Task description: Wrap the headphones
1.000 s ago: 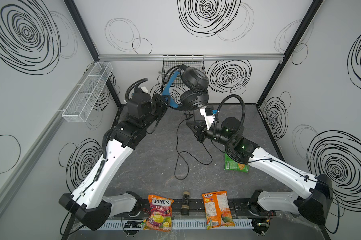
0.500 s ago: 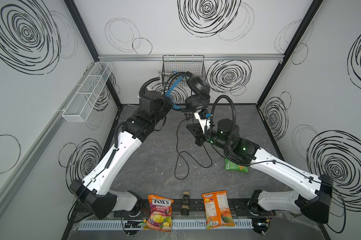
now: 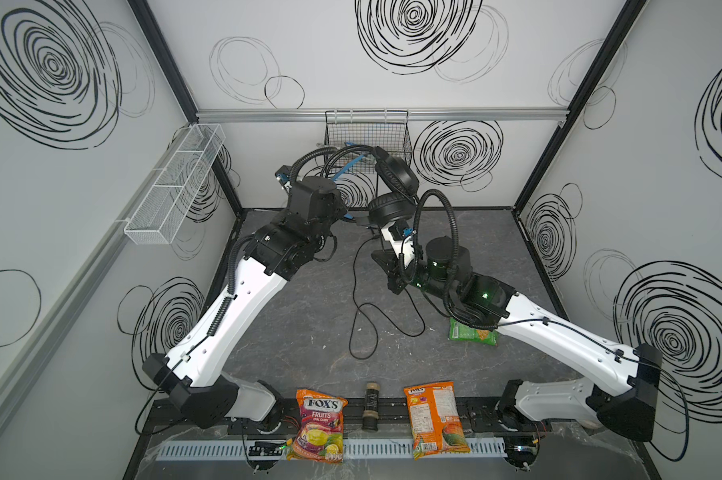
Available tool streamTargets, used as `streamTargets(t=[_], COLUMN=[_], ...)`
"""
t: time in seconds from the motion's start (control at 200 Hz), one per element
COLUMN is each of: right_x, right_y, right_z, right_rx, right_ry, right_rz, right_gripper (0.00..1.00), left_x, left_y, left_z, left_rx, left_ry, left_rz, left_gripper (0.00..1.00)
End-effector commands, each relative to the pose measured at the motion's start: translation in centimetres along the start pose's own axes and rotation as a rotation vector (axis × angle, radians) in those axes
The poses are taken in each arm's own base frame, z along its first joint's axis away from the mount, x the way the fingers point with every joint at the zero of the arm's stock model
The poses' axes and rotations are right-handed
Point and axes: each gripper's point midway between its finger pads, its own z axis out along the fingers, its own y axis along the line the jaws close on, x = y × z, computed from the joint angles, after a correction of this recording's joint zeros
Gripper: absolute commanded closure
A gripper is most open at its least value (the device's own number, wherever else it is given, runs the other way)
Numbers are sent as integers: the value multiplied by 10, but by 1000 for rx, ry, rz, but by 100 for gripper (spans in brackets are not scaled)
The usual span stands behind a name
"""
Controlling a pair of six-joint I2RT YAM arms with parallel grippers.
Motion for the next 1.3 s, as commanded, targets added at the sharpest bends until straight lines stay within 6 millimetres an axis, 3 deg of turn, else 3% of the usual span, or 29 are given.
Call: streamTargets(t=[0.0, 0.185, 0.46, 0.805, 1.046, 1.141, 1.296], right_x=[1, -2, -19, -9, 0, 5, -4], right_y=[22, 23, 13, 24, 59, 64, 59], right_z=[-4, -6, -20, -35, -57, -59, -58], right_rx=[-64, -13, 59, -9, -230, -266, -262], right_ry=[39, 60, 57, 71, 22, 11, -28], right_rz=[-43, -97, -148, -194, -85, -62, -47], right_gripper=[93, 96, 95, 95, 95, 95, 96], left_x=[-45, -42, -36, -34, -70, -89, -114], left_y=[-10, 1, 12, 12, 15, 1, -32], left_z=[-3, 1, -11, -24, -38, -49, -77], left_rx=[-19, -94, -152, -139, -132, -47, 112], left_ry=[-195, -214, -260, -265, -326, -323, -303], left_rz=[-61, 19, 211, 255, 186, 89, -62], left_gripper=[100, 100, 100, 100, 100, 100, 100])
